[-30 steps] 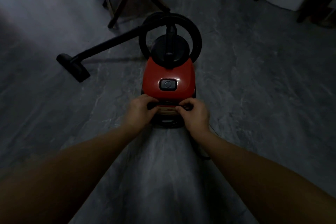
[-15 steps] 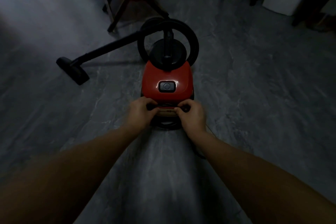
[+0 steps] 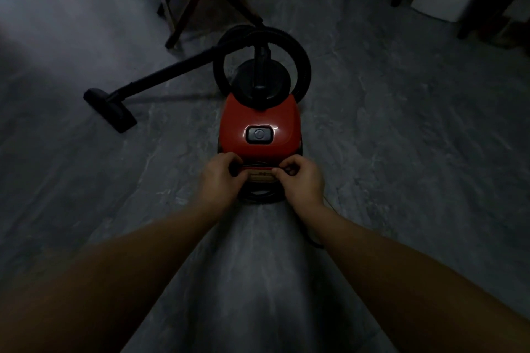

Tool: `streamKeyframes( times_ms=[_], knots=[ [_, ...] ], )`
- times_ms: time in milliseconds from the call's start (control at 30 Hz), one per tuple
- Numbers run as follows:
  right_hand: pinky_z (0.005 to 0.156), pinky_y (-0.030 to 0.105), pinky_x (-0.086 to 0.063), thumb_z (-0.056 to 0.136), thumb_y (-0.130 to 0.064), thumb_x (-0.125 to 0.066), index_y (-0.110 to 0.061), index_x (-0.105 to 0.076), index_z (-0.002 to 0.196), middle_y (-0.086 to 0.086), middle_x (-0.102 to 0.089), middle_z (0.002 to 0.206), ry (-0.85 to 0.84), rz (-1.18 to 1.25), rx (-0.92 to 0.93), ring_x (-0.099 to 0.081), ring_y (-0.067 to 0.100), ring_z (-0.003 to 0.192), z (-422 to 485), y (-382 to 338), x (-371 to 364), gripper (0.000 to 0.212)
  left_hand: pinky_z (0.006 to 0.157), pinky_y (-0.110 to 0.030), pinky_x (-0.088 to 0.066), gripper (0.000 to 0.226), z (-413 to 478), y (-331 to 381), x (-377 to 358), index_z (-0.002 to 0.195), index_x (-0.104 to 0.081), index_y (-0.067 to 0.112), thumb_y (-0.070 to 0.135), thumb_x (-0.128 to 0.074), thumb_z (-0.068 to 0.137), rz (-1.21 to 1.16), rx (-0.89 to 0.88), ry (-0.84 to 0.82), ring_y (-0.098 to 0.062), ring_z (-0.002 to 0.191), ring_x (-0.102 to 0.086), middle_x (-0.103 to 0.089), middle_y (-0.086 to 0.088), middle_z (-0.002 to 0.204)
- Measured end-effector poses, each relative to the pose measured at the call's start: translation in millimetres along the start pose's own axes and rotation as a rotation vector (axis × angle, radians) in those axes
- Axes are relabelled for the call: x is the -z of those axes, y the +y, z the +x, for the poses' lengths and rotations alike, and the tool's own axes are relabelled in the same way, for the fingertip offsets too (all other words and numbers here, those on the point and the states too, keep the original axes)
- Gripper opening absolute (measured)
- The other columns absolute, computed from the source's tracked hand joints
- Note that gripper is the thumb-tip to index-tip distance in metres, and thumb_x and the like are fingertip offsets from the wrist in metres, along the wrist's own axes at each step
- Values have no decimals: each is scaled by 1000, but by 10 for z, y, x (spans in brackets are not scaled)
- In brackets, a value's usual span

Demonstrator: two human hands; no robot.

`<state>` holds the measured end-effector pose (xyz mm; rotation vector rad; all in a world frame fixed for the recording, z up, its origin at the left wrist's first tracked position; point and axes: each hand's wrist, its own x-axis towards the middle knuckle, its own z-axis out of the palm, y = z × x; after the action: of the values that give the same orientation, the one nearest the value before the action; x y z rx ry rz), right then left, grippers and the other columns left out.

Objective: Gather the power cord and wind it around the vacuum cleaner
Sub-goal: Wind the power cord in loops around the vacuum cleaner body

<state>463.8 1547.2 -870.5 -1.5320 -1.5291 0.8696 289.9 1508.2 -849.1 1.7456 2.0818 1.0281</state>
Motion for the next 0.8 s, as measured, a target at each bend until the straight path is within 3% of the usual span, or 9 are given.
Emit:
streamKeyframes(
  times_ms=[300,533,667,800],
  knots=[
    [72,28,-60,79,-34,-79,-26,-72,86,-12,-70,81,16,-20,-1,-66,2,76,-15,-6,17,14,78,-24,-51,23,8,-30,-6,99,-70,12,20,-79,79,-68,64,-11,-14,88,-64,-68,-2,98],
    [72,29,-59,77,-36,-80,-25,-75,84,-12,-72,79,0,-16,-12,-67,2,75,10,-21,60,14,60,-2,-44,25,72,-12,63,100,-75,9,17,-81,78,-164,163,-70,6,71,-60,-68,5,89],
    [72,30,-59,77,-34,-79,-24,-76,83,-11,-72,78,-13,-23,-9,-67,3,74,23,-37,76,12,64,-9,-47,26,103,-25,67,100,-75,10,18,-82,76,-199,224,-90,-6,75,-66,-71,2,89],
    [67,25,-56,79,-34,-78,-24,-74,83,-12,-69,75,-23,-54,-3,-65,2,71,13,-43,78,11,63,-12,-48,21,89,-22,54,96,-75,12,16,-82,77,-234,254,-113,-6,75,-67,-70,5,84]
  ],
)
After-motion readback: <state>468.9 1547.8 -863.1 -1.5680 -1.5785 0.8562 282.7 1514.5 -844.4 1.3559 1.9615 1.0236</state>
